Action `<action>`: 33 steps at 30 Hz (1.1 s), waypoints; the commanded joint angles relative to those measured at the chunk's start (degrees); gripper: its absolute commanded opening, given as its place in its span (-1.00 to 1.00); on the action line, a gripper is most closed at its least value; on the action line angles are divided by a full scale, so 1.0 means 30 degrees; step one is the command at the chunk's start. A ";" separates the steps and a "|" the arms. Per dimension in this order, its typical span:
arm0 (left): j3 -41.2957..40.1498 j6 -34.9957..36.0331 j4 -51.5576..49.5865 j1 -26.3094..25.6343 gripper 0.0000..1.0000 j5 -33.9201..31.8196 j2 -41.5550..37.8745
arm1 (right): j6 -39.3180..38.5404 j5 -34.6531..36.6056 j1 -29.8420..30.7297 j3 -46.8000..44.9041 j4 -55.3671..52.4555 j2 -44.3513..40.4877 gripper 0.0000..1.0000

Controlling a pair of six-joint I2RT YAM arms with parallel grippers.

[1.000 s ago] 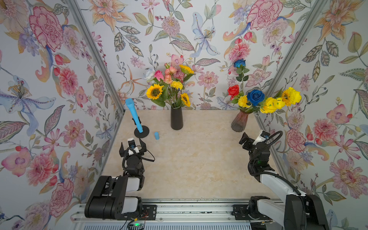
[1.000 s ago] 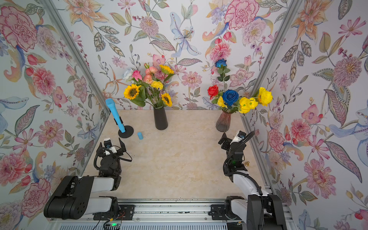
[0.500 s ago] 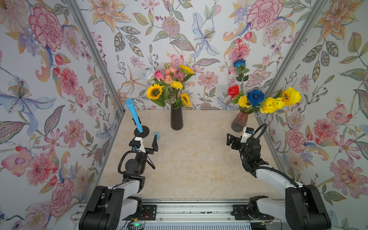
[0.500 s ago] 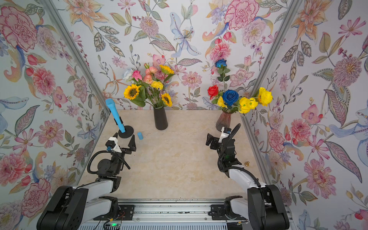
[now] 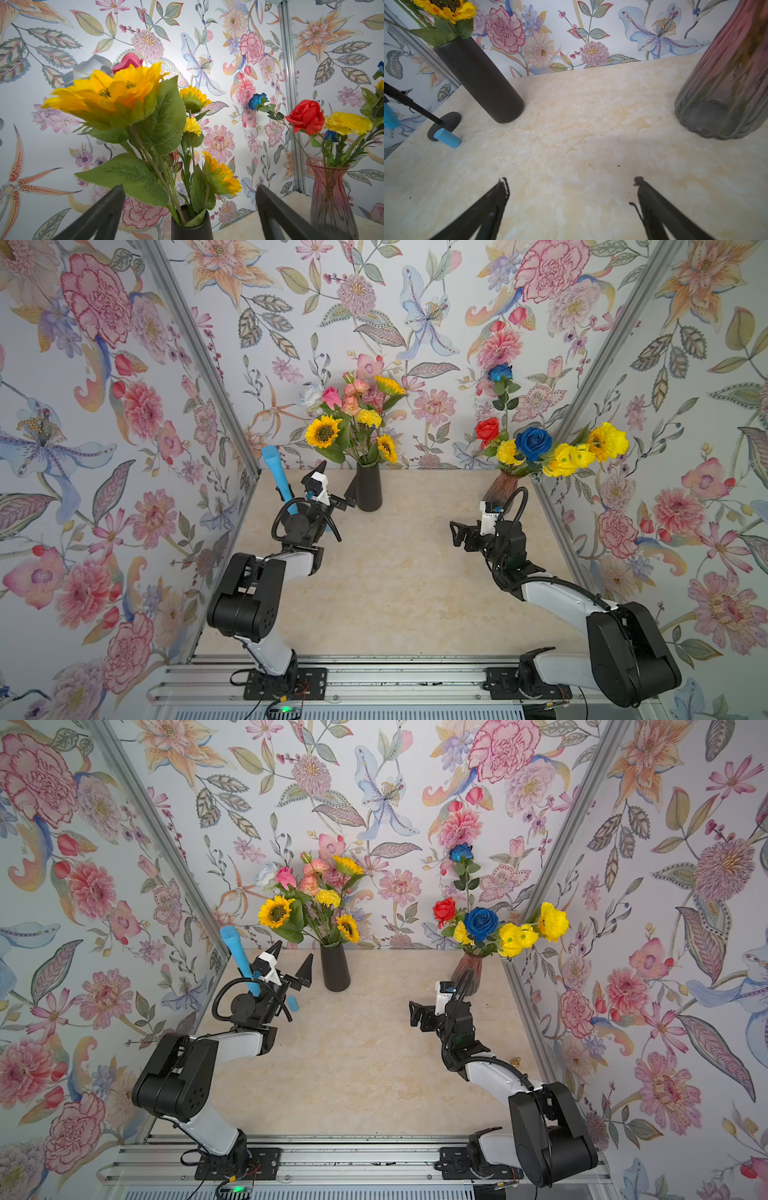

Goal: Pick out yellow flowers from the vase
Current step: Pick up the flower from the vase.

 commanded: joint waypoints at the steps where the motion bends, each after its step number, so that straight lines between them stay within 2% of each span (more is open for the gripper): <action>1: 0.1973 -0.0026 -0.0113 -0.0226 0.99 -0.0175 0.1709 | -0.0395 -0.0200 0.0037 0.0449 -0.0056 0.0069 0.99; 9: 0.4870 -0.0201 -0.1401 -0.0630 0.99 -0.3563 0.4261 | -0.0184 -0.0319 0.0099 0.0465 0.0269 0.0049 0.99; 15: 0.4893 -0.0270 -0.2026 -0.1109 0.99 -0.5872 0.4116 | -0.0123 -0.0118 0.0196 0.0493 0.0323 0.0078 0.99; 19: 0.4497 -0.1481 -0.2515 -0.1207 0.96 -0.7158 0.3849 | -0.0094 -0.0031 0.0328 0.0450 0.0413 0.0029 0.99; 33: 0.8314 -0.3065 -0.6141 -0.1384 0.78 -0.7805 0.5006 | -0.0299 0.0307 0.0583 0.0361 0.0434 -0.0078 0.99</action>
